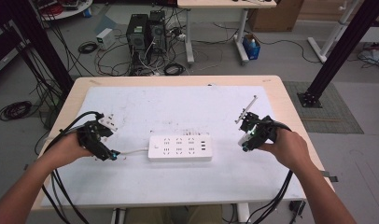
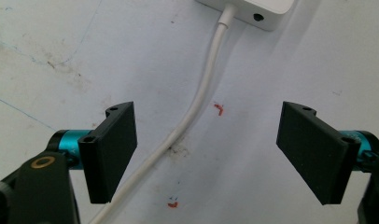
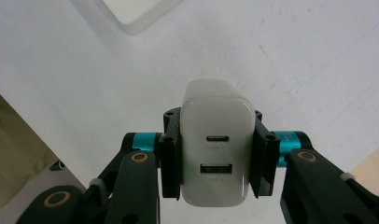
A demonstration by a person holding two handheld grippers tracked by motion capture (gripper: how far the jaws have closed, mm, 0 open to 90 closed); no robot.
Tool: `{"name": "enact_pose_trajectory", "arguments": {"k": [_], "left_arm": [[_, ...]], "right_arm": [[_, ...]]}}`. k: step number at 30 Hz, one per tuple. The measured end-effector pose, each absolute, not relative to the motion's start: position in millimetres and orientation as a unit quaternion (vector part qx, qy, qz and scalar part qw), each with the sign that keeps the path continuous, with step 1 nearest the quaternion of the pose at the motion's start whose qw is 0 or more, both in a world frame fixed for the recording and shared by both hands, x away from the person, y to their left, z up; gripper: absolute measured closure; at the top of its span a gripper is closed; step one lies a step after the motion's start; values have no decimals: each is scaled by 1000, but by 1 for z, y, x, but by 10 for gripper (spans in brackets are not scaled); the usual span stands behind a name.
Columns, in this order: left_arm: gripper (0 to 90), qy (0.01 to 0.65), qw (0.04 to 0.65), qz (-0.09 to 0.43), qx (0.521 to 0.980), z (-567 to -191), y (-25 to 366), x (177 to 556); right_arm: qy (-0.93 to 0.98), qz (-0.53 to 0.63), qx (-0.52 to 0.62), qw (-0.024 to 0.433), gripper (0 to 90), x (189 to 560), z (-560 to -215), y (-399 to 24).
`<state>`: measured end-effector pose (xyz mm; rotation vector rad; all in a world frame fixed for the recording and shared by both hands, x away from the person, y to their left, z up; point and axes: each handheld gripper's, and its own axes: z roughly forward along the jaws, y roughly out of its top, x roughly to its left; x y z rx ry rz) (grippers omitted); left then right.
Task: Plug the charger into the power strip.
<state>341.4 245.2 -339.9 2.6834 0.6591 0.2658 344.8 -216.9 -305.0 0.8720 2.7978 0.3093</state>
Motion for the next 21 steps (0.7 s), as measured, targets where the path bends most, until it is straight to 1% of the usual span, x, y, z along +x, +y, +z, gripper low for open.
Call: {"name": "enact_pose_trajectory", "arguments": {"k": [4,11,21], "left_arm": [[204,233,175,99,951,-342,246,342],[204,240,186,93,948,-348,247,344],[204,235,190,85,950,-354,248,343]], "right_arm": [[946,119,286,92,623,352,-300,-206],[953,135,260,79,623,365,-295,-178],[962,142,224,60,623,387,-298,-143]]}}
